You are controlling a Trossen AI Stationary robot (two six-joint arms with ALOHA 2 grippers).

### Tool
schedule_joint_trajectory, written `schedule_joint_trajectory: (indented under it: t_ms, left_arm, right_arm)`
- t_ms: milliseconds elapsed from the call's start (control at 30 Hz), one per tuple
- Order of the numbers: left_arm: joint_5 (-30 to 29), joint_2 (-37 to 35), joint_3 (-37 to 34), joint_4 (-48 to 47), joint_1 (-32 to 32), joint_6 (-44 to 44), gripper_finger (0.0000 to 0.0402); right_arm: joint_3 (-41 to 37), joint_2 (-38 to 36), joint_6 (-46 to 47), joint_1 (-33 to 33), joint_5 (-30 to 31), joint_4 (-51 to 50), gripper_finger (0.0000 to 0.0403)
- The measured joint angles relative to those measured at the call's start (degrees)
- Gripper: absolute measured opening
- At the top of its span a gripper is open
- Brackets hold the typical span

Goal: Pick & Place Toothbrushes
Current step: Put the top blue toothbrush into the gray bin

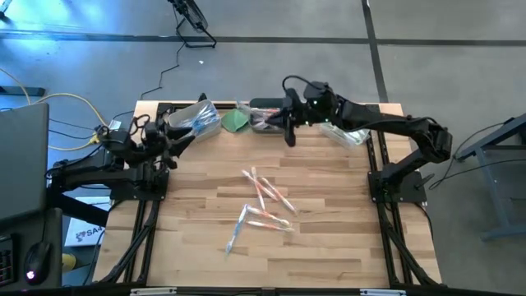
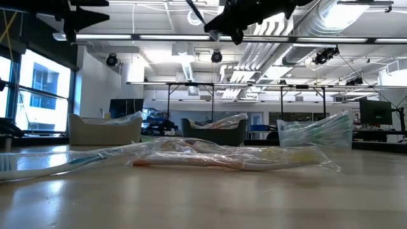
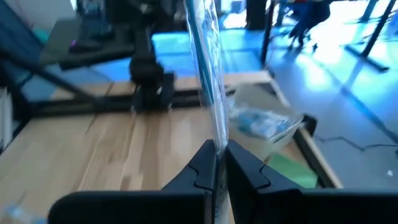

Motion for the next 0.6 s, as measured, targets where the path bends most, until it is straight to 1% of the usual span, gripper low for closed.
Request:
schedule_joint_trajectory:
  t_ms: [200,400,500,600]
  left_arm:
    - [-1.07,2.28,0.02,2.83,0.00,2.54,0.0179]
    - [-6.28,9.61,0.02,4.01,0.00,3.22,0.0179]
    - [-7.09,13.90,0.02,8.78,0.00,4.92,0.0179]
    - [-7.11,17.71,0.02,15.82,0.02,7.82,0.0179]
  right_arm:
    - [0.00,0.00,3.40,-1.51,1.07,4.95,0.0011]
    - [0.00,0.00,3.81,-1.69,5.90,5.30,0.0011]
    - [0.00,0.00,3.55,-2.05,6.18,5.26,0.0011]
    - [0.00,0.00,3.44,-2.88,5.97,5.26,0.0011]
